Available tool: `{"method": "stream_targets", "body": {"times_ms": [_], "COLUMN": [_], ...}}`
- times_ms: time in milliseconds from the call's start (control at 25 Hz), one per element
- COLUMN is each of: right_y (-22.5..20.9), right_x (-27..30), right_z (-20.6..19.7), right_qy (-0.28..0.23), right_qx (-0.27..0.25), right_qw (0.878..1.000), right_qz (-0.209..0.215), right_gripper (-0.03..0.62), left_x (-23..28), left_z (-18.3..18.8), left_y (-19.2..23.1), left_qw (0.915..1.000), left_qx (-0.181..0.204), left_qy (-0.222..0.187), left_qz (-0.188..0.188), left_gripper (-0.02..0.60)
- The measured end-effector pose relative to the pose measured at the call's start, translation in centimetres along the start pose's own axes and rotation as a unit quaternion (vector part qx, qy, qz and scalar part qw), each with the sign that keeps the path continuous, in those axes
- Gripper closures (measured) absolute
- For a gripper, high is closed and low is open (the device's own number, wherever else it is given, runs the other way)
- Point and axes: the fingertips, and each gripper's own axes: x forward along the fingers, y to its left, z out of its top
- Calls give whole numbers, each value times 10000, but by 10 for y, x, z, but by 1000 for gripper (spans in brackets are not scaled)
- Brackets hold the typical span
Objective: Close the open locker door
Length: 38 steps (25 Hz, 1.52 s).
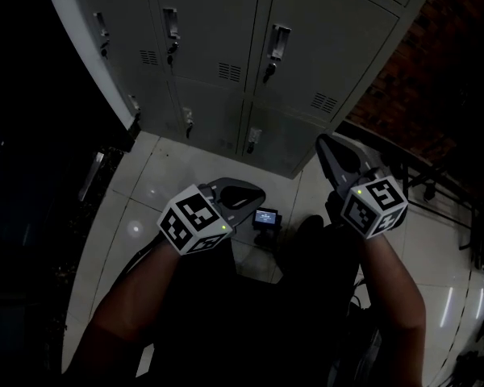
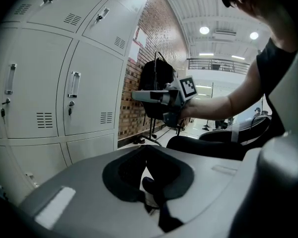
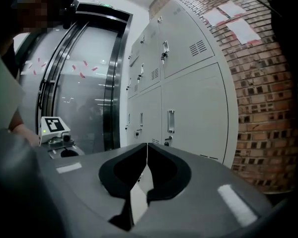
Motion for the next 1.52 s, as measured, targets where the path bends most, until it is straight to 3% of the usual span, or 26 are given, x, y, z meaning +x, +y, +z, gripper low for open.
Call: {"method": "stream_targets", "body": {"times_ms": [320,520,720,1160,1520], "right_y": [9,29,40,48,45], "right_x": [-42,-58,-63,-68,-68], "right_z": [-43,-60,-75,-74,-79], "right_qy": [241,308,342,172,277], "right_qx": [190,347,175,277,233], "right_qw": [9995,9986,9983,9968,9969], "right_qz": [-21,262,431,728,705], "right_gripper": [586,586,586,592,592], "left_x": [1,2,3,2,1], "left_z": [1,0,0,-1,-2], "left_y": [-1,-2,-4,-3,-3], "left_qw": [10000,10000,9999,9999,9999], "left_qx": [22,71,99,101,94], "left_qy": [-43,18,34,70,93], "left_qz": [-6,-17,-13,5,15], "left_gripper": [569,569,569,569,569]}}
